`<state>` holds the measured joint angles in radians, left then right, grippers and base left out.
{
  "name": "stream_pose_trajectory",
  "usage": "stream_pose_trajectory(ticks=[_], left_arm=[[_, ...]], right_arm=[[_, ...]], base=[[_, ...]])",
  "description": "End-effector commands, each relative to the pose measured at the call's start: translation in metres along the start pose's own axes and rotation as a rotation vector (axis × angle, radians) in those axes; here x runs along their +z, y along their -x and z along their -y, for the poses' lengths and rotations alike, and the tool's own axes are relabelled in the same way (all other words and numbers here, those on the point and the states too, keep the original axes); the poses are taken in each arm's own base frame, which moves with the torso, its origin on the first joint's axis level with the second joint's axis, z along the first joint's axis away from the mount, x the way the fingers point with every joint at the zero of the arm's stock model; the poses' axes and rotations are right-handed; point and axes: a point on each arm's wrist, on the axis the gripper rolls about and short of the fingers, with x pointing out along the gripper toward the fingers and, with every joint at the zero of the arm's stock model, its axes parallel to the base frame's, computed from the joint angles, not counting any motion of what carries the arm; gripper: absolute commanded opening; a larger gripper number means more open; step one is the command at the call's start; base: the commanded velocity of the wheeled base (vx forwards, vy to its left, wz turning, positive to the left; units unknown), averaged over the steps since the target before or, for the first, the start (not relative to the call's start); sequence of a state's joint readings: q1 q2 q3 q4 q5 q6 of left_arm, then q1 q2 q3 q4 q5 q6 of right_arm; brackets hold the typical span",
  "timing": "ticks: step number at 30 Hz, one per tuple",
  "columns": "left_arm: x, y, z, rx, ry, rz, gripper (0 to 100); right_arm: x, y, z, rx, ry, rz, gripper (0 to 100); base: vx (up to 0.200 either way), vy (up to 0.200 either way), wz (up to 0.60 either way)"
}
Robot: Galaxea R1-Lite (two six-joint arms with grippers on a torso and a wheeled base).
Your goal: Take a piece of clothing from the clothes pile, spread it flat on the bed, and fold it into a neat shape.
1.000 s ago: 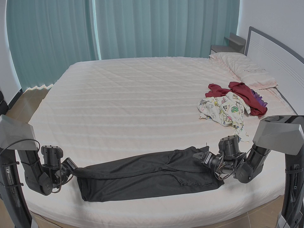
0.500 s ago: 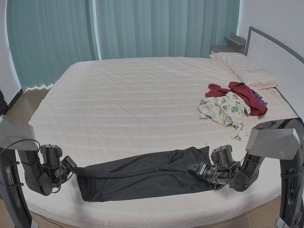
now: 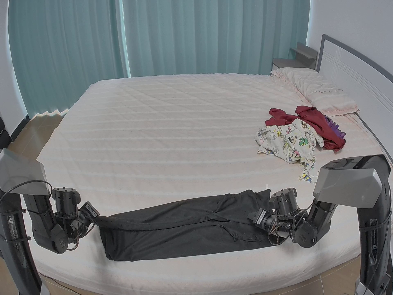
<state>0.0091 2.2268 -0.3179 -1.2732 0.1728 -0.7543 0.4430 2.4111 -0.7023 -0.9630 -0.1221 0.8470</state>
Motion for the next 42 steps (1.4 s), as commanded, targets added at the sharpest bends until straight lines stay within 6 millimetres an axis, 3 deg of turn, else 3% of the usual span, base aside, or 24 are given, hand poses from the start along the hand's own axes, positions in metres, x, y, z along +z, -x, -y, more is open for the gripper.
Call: stream_pose_trajectory(ticks=[1,14,21,29,42], left_arm=[[0.000,0.000,0.000,0.002,0.001,0.001,0],[0.002,0.000,0.001,-0.005,0.000,0.008,0],[0.012,-0.007,0.012,-0.047,-0.051,0.058,0],[0.043,-0.025,0.029,-0.082,-0.051,0.153,0],[0.056,-0.033,0.025,-0.075,-0.020,0.193,0]], right_arm=[[-0.002,-0.006,0.002,-0.008,0.000,-0.003,0],[0.021,0.005,-0.005,0.028,-0.030,0.063,0],[0.058,0.004,-0.018,0.087,-0.066,0.170,0],[0.098,0.000,-0.038,0.149,-0.100,0.265,0],[0.099,-0.013,-0.033,0.160,-0.110,0.295,0]], base=[[0.000,0.000,0.00],[0.000,0.000,0.00],[0.000,0.000,0.00],[0.000,0.000,0.00],[0.000,0.000,0.00]])
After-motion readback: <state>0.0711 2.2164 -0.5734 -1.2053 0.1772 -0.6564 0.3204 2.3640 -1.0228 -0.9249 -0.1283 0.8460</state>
